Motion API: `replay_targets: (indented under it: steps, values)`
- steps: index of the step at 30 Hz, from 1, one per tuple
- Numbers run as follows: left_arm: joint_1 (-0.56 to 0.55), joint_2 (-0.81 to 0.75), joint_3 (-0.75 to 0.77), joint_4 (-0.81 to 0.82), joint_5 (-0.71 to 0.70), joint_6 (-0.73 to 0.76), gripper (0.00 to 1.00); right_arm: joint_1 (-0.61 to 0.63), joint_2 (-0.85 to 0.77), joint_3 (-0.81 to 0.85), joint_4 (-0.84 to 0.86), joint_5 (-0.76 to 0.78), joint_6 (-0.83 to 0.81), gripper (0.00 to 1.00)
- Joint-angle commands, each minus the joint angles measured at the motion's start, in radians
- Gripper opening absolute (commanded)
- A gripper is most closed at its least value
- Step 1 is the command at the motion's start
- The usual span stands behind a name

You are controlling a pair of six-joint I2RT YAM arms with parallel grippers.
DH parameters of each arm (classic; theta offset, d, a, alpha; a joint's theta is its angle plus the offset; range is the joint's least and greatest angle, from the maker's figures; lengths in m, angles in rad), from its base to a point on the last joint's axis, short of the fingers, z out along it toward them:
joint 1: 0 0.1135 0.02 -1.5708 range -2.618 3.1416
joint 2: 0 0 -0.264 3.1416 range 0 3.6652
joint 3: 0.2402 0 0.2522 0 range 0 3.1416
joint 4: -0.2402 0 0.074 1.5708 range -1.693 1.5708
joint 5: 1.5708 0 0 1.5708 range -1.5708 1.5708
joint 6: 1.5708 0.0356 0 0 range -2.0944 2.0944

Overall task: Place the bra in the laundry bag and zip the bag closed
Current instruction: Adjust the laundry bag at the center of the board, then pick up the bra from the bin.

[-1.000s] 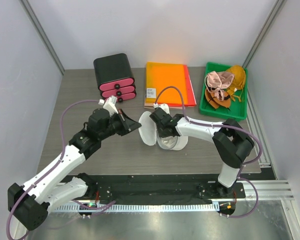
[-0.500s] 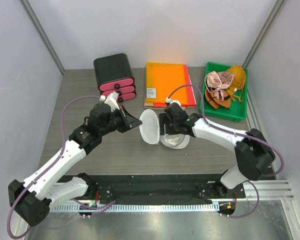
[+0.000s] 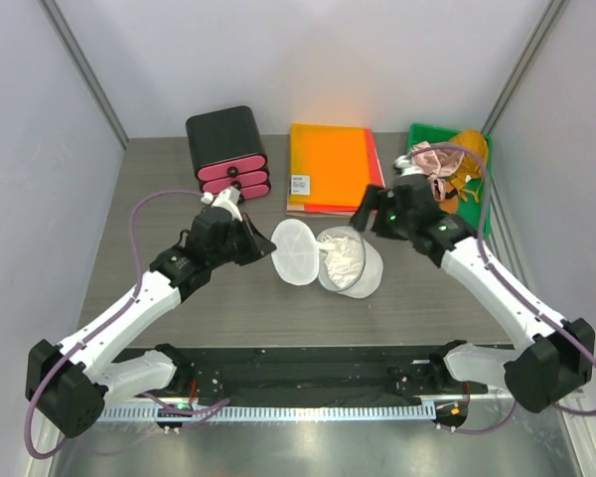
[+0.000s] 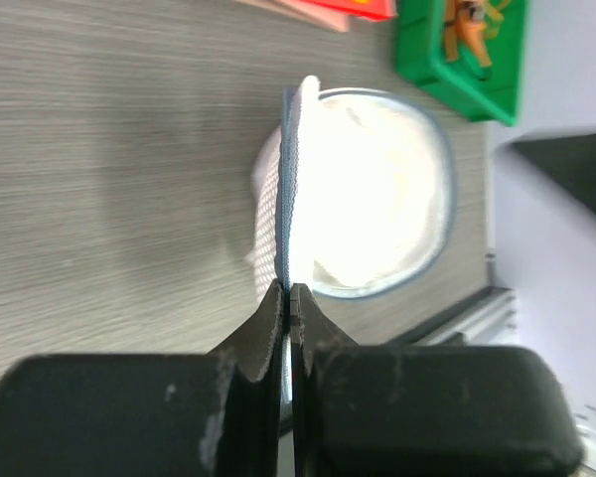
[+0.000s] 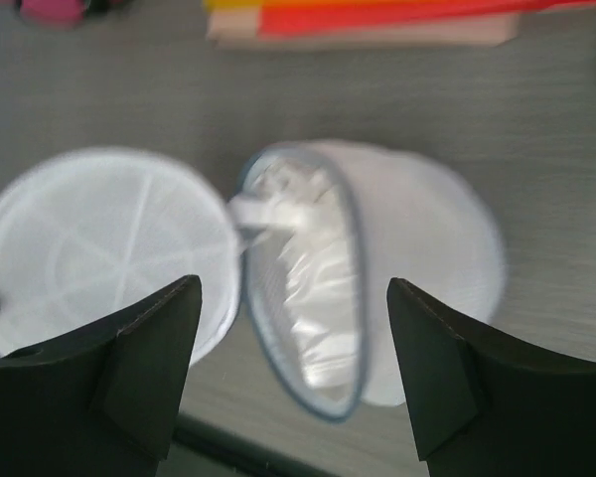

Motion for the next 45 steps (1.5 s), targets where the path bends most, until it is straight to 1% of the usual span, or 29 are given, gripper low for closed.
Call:
replay_targets:
  steps: [1,2,4,5,6,7,9,11,12,13,14,15,16,18,19,22,24,27,31,32,33,34,35,37,38,39,40,43,45]
  values:
    - [-0.002,0.018,-0.063,0.030,-0.079,0.067,0.02,-0.201,-0.070,0.088,-0.007,0.095,0.010,0.81]
    - [-0.001,0.024,-0.075,0.054,-0.086,0.066,0.02,-0.271,-0.065,0.094,0.011,0.112,0.010,0.81]
    - [-0.001,0.053,-0.107,0.088,-0.086,0.072,0.02,-0.341,-0.029,0.117,0.031,0.085,0.025,0.81]
    - [-0.001,0.067,-0.113,0.106,-0.086,0.075,0.02,-0.405,-0.010,0.123,0.062,0.067,0.029,0.81]
    - [-0.001,0.098,-0.119,0.117,-0.086,0.079,0.02,-0.431,0.008,0.145,0.074,0.060,0.028,0.81]
    - [-0.001,0.112,-0.120,0.126,-0.087,0.083,0.02,-0.460,0.061,0.159,0.088,0.059,0.025,0.81]
    - [-0.001,0.141,-0.116,0.149,-0.086,0.090,0.02,-0.557,0.121,0.206,0.116,0.036,0.010,0.81]
    - [-0.001,0.164,-0.116,0.178,-0.086,0.104,0.06,-0.608,0.215,0.237,0.166,0.022,-0.010,0.83]
    - [-0.001,0.167,-0.116,0.183,-0.086,0.107,0.10,-0.652,0.250,0.258,0.192,0.022,-0.018,0.83]
    - [-0.001,0.170,-0.120,0.188,-0.117,0.110,0.17,-0.669,0.281,0.269,0.215,0.037,-0.021,0.84]
    - [-0.001,0.171,-0.123,0.201,-0.121,0.115,0.29,-0.692,0.348,0.281,0.258,0.043,-0.012,0.87]
    - [-0.001,0.173,-0.130,0.209,-0.133,0.119,0.32,-0.733,0.382,0.300,0.284,0.045,0.005,0.88]
    - [-0.001,0.173,-0.133,0.215,-0.133,0.122,0.45,-0.758,0.416,0.306,0.353,0.027,0.026,0.88]
    - [-0.001,0.175,-0.138,0.227,-0.132,0.126,0.55,-0.796,0.527,0.333,0.416,0.013,0.097,0.88]
    - [-0.001,0.173,-0.138,0.229,-0.116,0.129,0.60,-0.822,0.574,0.356,0.448,-0.025,0.106,0.88]
    - [-0.001,0.155,-0.132,0.223,-0.098,0.133,0.64,-0.836,0.720,0.482,0.455,-0.015,0.114,0.88]
    - [-0.005,0.156,-0.118,0.209,-0.049,0.129,0.66,-0.838,0.799,0.562,0.453,-0.004,0.121,0.88]
    - [-0.027,0.149,-0.115,0.226,0.000,0.104,0.66,-0.841,0.853,0.634,0.471,0.098,0.114,0.88]
    - [-0.034,0.147,-0.110,0.220,0.029,0.103,0.66,-0.864,0.925,0.706,0.496,0.140,0.050,0.88]
    - [-0.036,0.148,-0.112,0.220,0.032,0.100,0.66,-0.875,0.933,0.718,0.525,0.143,0.025,0.87]
    - [-0.039,0.150,-0.113,0.221,0.036,0.096,0.66,-0.878,0.941,0.740,0.531,0.145,0.016,0.85]
    - [-0.041,0.155,-0.113,0.223,0.039,0.096,0.66,-0.881,0.947,0.749,0.537,0.151,0.004,0.79]
    - [-0.041,0.156,-0.116,0.229,0.043,0.095,0.66,-0.884,0.965,0.760,0.538,0.155,-0.018,0.76]
    - [-0.041,0.158,-0.115,0.229,0.042,0.095,0.66,-0.887,0.993,0.809,0.531,0.139,-0.044,0.70]
    - [-0.041,0.156,-0.115,0.232,0.039,0.095,0.66,-0.887,1.025,0.830,0.530,0.122,-0.078,0.68]
    - [-0.041,0.156,-0.116,0.234,0.039,0.092,0.66,-0.887,1.042,0.870,0.533,0.044,-0.090,0.68]
    - [-0.041,0.156,-0.116,0.241,0.040,0.089,0.66,-0.887,1.063,0.895,0.522,0.015,-0.096,0.67]
    - [-0.045,0.161,-0.116,0.249,0.051,0.080,0.65,-0.884,1.114,0.962,0.507,-0.115,-0.110,0.70]
    - [-0.047,0.162,-0.116,0.247,0.055,0.080,0.65,-0.881,1.114,0.947,0.511,-0.124,-0.128,0.73]
